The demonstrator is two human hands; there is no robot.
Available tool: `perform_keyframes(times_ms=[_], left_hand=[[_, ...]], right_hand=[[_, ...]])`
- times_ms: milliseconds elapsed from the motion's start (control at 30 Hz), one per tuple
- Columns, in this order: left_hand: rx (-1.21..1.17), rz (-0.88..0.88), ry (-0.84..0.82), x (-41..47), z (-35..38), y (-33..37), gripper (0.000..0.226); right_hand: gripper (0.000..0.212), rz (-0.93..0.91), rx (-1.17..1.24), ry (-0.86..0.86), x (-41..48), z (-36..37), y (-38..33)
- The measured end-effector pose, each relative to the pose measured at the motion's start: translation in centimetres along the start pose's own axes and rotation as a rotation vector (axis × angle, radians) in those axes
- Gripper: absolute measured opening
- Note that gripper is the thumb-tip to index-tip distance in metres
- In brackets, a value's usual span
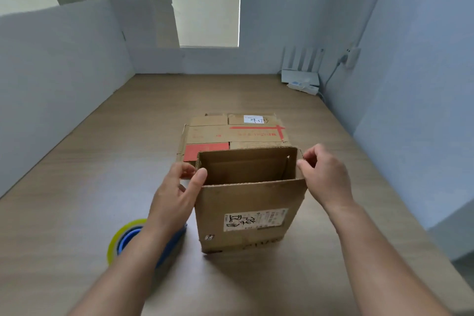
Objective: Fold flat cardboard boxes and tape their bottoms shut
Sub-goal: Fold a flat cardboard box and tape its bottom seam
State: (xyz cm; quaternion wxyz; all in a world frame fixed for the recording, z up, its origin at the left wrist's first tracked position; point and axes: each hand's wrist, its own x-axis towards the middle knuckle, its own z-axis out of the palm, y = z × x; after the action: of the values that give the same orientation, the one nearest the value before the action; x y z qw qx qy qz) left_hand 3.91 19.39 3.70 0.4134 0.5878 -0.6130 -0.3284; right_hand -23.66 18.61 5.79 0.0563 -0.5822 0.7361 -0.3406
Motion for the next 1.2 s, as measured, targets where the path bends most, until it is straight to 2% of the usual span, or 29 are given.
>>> perform_keyframes(times_ms=[100, 233, 333, 400, 533, 600, 700, 733, 800, 833, 900, 967, 1033, 1100, 1200], left_hand=[[-0.009, 0.036, 0.045, -0.8, 0.4, -0.2, 0.030], [-0.065, 0.083, 0.140, -1.3, 1.8, 0.0, 0.030], [-0.062, 0.072, 0.175, -0.8, 2.4, 0.1, 0.027], [-0.016, 0.050, 0.168, -0.5, 2.5, 0.2, 0.036], [0.050, 0.019, 0.130, 0.1, 2.6, 1.0, 0.041], [0.057, 0.021, 0.097, 0.2, 2.8, 1.4, 0.043], [0.029, 0.017, 0.082, -0.1, 3.0, 1.5, 0.048], [0.032, 0.010, 0.071, -0.1, 3.1, 1.3, 0.043], [0.069, -0.024, 0.030, -0.1, 3.0, 1.1, 0.030], [0.088, -0.041, 0.000, 0.0, 2.8, 1.0, 0.034], [0.108, -0.070, -0.052, 0.1, 2.6, 1.0, 0.063], [0.087, -0.084, -0.061, 0.3, 2.4, 0.9, 0.073], [0.056, -0.078, -0.052, 0.4, 2.4, 0.8, 0.068], [0.080, -0.052, -0.093, 0.6, 2.3, 0.8, 0.073], [0.182, -0.074, -0.213, 1.2, 1.6, 1.1, 0.083]], right_hand=[[0.009, -0.026, 0.057, 0.029, -0.2, 0.1, 0.5], [0.014, -0.101, 0.153, -0.015, -0.5, 0.3, 0.8], [0.033, -0.164, 0.138, -0.158, 0.2, -0.4, 1.0], [0.045, -0.184, 0.086, -0.273, 1.1, -1.2, 1.0], [0.046, -0.249, -0.005, -0.367, 2.6, -1.7, 0.8], [0.050, -0.202, 0.060, -0.409, 3.6, -1.7, 0.6], [0.069, -0.064, 0.267, -0.470, 5.6, -1.5, 0.1], [0.067, -0.039, 0.270, -0.473, 6.3, -1.3, 0.0], [0.049, -0.018, 0.224, -0.469, 7.0, -0.5, 0.0], [0.037, -0.018, 0.211, -0.466, 7.0, 0.0, 0.0], [0.022, -0.031, 0.237, -0.457, 6.6, 0.8, 0.3], [0.032, -0.043, 0.316, -0.459, 6.3, 1.1, 0.8], [0.044, 0.028, 0.485, -0.476, 6.0, 1.0, 1.5], [0.034, 0.130, 0.609, -0.417, 5.3, 1.2, 1.9], [0.022, 0.122, 0.619, -0.299, 4.3, 1.9, 2.3]])
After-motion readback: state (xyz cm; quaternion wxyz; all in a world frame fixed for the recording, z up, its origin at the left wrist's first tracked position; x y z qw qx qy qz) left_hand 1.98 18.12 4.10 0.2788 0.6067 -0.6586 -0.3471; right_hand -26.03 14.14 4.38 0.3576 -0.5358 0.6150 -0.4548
